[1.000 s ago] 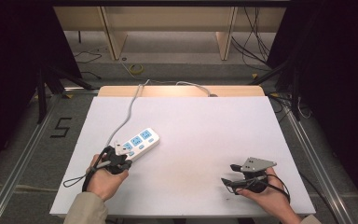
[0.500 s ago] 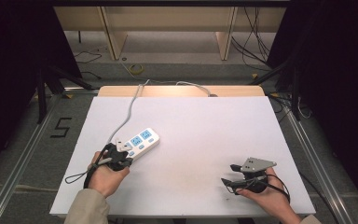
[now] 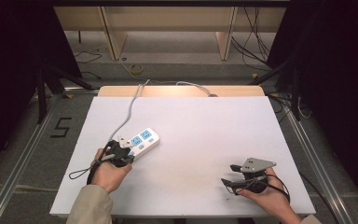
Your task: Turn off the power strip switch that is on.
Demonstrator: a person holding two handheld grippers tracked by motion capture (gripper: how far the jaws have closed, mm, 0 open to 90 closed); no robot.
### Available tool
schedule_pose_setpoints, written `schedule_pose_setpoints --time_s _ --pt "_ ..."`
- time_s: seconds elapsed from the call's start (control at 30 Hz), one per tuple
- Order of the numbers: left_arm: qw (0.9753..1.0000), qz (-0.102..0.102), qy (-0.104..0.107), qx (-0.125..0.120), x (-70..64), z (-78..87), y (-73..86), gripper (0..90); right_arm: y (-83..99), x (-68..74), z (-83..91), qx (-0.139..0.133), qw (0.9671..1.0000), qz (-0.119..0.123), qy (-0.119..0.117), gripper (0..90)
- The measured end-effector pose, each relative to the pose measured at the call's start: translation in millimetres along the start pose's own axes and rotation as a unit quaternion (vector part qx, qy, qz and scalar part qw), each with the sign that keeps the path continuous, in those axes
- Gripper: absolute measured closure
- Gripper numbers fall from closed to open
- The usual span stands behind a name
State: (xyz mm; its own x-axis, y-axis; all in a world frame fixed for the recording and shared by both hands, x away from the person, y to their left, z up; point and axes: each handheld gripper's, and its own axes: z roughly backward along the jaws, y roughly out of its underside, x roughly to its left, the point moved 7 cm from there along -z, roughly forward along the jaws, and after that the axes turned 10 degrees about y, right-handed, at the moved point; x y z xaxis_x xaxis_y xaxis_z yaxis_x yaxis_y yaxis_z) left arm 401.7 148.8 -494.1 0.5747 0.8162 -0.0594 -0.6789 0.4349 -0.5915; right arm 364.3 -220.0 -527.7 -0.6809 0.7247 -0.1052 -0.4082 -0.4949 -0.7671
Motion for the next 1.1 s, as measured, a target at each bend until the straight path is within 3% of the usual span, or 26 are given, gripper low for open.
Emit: schedule_pose_setpoints --time_s 1.1 --pt "0.9999 -0.005 0.002 0.009 1.6 -8.7 -16.2 89.9 0.6 -0.6 -0.4 0.001 1.0 -0.002 -0.002 35.8"
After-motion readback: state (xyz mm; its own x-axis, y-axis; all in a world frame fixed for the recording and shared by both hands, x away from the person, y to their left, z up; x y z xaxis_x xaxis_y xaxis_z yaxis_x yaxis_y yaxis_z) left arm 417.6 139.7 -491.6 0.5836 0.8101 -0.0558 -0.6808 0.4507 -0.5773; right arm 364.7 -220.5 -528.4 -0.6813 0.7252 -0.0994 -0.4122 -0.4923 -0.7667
